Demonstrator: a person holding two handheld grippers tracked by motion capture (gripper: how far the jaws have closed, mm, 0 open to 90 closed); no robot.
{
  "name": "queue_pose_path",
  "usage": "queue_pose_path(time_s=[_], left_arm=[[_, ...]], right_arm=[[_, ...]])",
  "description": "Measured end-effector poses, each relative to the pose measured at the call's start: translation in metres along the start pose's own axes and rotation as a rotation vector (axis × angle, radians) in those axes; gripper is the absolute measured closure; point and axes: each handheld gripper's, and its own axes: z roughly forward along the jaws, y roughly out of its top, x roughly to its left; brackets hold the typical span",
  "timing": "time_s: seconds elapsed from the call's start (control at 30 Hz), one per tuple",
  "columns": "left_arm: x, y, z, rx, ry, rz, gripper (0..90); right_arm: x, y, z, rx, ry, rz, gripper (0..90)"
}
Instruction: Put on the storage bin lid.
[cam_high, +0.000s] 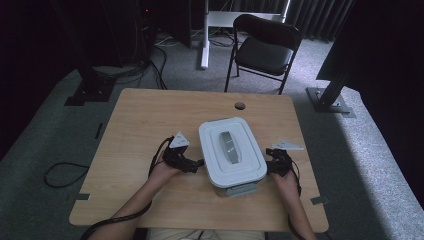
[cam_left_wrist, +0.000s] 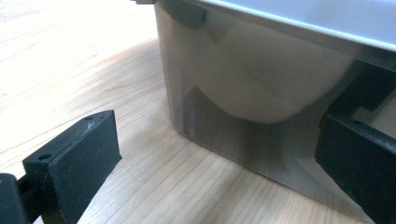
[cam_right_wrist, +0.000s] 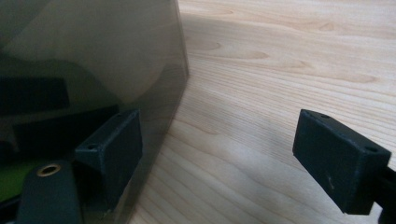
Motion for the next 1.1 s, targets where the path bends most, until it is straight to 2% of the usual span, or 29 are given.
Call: queue_pose_path(time_s=[0.13,0.3,0.37,0.5,0.73,0.93,1.1], left_arm=[[0.005,-0.003,-0.004,-0.006,0.012,-0.012,0.5],[0.011,-0.006,-0.010,-0.011,0.029,-0.015,0.5],[0.012,-0.007,-0.012,-0.020,0.035,-0.016,0.5],[0.016,-0.011,-0.014,-0.030,0.056,-0.002,0.6],[0.020,-0.017,-0.017,-0.032,0.068,-0.014,0.6],[0.020,-0.019,-0.019,-0.031,0.067,-0.024,0.6],[0.017,-0.018,-0.018,-0.026,0.056,-0.013,0.6]], right_arm=[[0.010,0.000,0.000,0.002,-0.017,-0.021,15.8],[0.019,-0.001,0.002,0.010,0.005,-0.027,15.7],[0.021,0.000,0.003,0.007,-0.018,-0.035,13.7],[0.021,0.000,0.004,-0.029,-0.029,0.008,13.3],[0.022,-0.001,0.007,-0.016,-0.050,-0.009,13.4],[0.022,-0.003,0.007,-0.019,-0.042,0.002,13.7],[0.024,-0.008,0.004,-0.019,-0.039,-0.004,14.5]])
